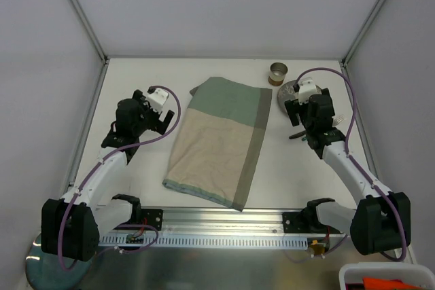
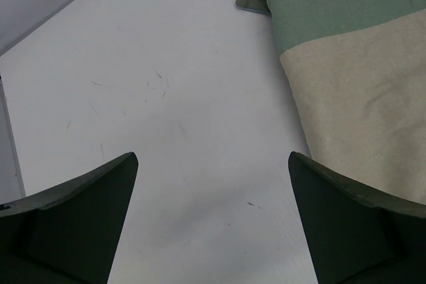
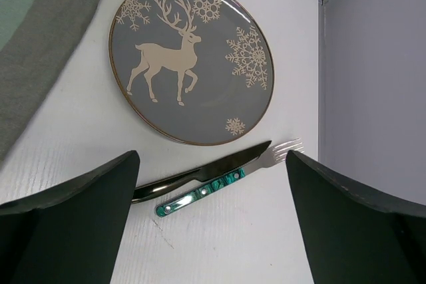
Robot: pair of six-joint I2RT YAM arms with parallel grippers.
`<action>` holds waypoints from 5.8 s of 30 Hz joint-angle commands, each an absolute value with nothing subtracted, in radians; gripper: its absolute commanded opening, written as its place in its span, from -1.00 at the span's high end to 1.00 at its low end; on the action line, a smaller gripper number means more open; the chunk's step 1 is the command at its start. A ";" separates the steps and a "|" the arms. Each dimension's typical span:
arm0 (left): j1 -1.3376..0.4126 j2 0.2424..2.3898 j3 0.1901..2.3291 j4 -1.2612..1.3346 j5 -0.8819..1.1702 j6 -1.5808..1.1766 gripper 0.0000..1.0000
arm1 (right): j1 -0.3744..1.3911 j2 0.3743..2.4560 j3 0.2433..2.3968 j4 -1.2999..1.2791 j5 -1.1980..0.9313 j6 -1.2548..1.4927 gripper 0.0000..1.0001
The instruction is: Set the dinner table for one person
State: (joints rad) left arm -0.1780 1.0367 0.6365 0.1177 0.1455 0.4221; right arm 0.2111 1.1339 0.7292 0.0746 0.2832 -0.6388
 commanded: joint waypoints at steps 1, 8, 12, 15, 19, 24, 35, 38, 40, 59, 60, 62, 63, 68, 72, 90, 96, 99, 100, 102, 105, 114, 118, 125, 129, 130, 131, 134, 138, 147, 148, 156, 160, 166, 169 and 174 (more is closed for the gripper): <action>-0.186 1.040 0.634 0.150 0.138 0.403 -0.98 | 0.212 1.094 0.738 0.104 0.285 -0.647 -0.93; -0.186 1.039 0.621 0.155 0.133 0.402 -0.97 | 0.210 1.042 0.677 0.121 0.160 -0.698 -0.93; -0.186 1.032 0.620 0.120 0.181 0.419 -0.97 | 0.210 1.005 0.663 0.109 0.101 -0.703 -0.93; -0.186 1.029 0.630 0.030 0.299 0.466 -0.97 | 0.210 0.964 0.673 0.042 0.031 -0.689 -0.93; -0.187 1.023 0.620 -0.096 0.499 0.557 -0.98 | 0.212 0.888 0.666 0.005 -0.098 -0.687 -0.93; -0.237 0.980 0.632 -0.309 0.687 0.731 -0.95 | 0.212 0.870 0.666 -0.040 -0.115 -0.715 -0.93; -0.443 1.042 0.643 -0.567 0.508 0.828 -0.97 | 0.212 0.960 0.669 -0.034 -0.097 -0.747 -0.93; -0.460 1.028 0.638 -0.630 0.485 0.851 -0.98 | 0.210 0.959 0.667 -0.035 -0.091 -0.764 -0.93; -0.480 1.015 0.627 -0.644 0.466 0.870 -0.98 | 0.212 0.963 0.664 -0.037 -0.095 -0.770 -0.93; -0.538 1.224 0.818 -0.379 0.367 0.760 -0.98 | 0.058 1.213 0.856 -0.272 -0.615 -0.527 -0.93; -0.538 1.230 0.807 -0.333 0.338 0.727 -0.98 | 0.017 1.308 0.894 -0.268 -0.674 -0.502 -0.93; -0.537 1.236 0.772 -0.212 0.261 0.712 -0.98 | -0.024 1.411 0.940 -0.259 -0.733 -0.431 -0.93; -0.535 1.239 0.762 -0.180 0.244 0.698 -0.97 | -0.058 1.461 0.966 -0.259 -0.786 -0.414 -0.94; -0.534 1.247 0.726 -0.077 0.219 0.670 -0.98 | -0.089 1.714 1.083 -0.252 -0.865 -0.347 -0.98; -0.526 1.261 0.722 -0.057 0.212 0.675 -0.97 | -0.055 1.770 1.100 -0.212 -0.881 -0.288 -0.93; -0.502 1.247 0.689 -0.035 0.221 0.699 -0.97 | 0.032 1.861 1.135 -0.228 -0.862 -0.225 -0.92; -0.494 1.249 0.690 -0.035 0.229 0.700 -0.97 | 0.005 1.876 1.129 -0.304 -0.885 -0.239 -0.90; -0.492 1.261 0.712 -0.035 0.233 0.696 -0.98 | 0.005 1.931 1.152 -0.298 -0.945 -0.192 -0.89; -0.492 1.261 0.716 -0.035 0.235 0.696 -0.98 | 0.005 1.969 1.160 -0.285 -0.965 -0.180 -0.87; -0.491 1.259 0.719 -0.037 0.235 0.698 -0.97 | 0.011 1.991 1.181 -0.284 -0.983 -0.143 -0.82; -0.491 1.258 0.723 -0.035 0.233 0.703 -0.98 | 0.028 1.997 1.201 -0.268 -0.973 -0.132 -0.81; -0.488 1.267 0.732 -0.037 0.236 0.700 -0.98 | 0.061 2.020 1.224 -0.244 -0.968 -0.100 -0.63; -0.488 1.275 0.730 -0.037 0.252 0.692 -0.98 | 0.066 2.020 1.224 -0.244 -0.962 -0.091 -0.45; -0.488 1.267 0.719 -0.035 0.252 0.683 -0.97 | 0.052 1.999 1.206 -0.288 -0.948 -0.152 0.65; -0.486 1.266 0.719 -0.037 0.252 0.680 -0.97 | 0.035 1.999 1.204 -0.291 -0.968 -0.152 0.84; -0.488 1.261 0.719 -0.035 0.250 0.678 -0.97 | 0.023 1.996 1.204 -0.290 -0.979 -0.144 0.88; -0.486 1.258 0.718 -0.035 0.250 0.680 -0.98 | 0.018 1.993 1.209 -0.293 -0.988 -0.147 0.96; -0.486 1.250 0.716 -0.035 0.239 0.684 -0.98 | -0.003 1.964 1.213 -0.304 -0.992 -0.156 0.99; -0.488 1.243 0.715 -0.035 0.233 0.683 -0.98 | -0.066 1.931 1.255 -0.340 -0.999 -0.175 0.99; -0.486 1.249 0.721 -0.037 0.238 0.676 -0.97 | -0.167 1.885 1.362 -0.462 -1.009 -0.236 0.99; -0.488 1.249 0.721 -0.040 0.238 0.673 -0.98 | -0.172 1.887 1.371 -0.478 -1.012 -0.238 0.99; -0.502 1.284 0.722 -0.118 0.314 0.705 -0.98 | -0.176 1.901 1.426 -0.489 -1.032 -0.239 0.99; -0.515 1.299 0.730 -0.184 0.385 0.716 -0.97 | -0.173 1.898 1.428 -0.492 -1.051 -0.244 0.18; -0.578 1.191 0.746 -0.299 0.431 0.765 -0.97 | -0.178 1.800 1.404 -0.494 -1.046 -0.302 -0.46; -0.656 1.161 0.767 -0.389 0.362 0.796 -0.97 | -0.190 1.700 1.397 -0.494 -1.005 -0.320 -0.48; -0.831 1.147 0.785 -0.495 0.327 0.782 -0.98 | -0.207 1.577 1.375 -0.495 -0.919 -0.357 -0.52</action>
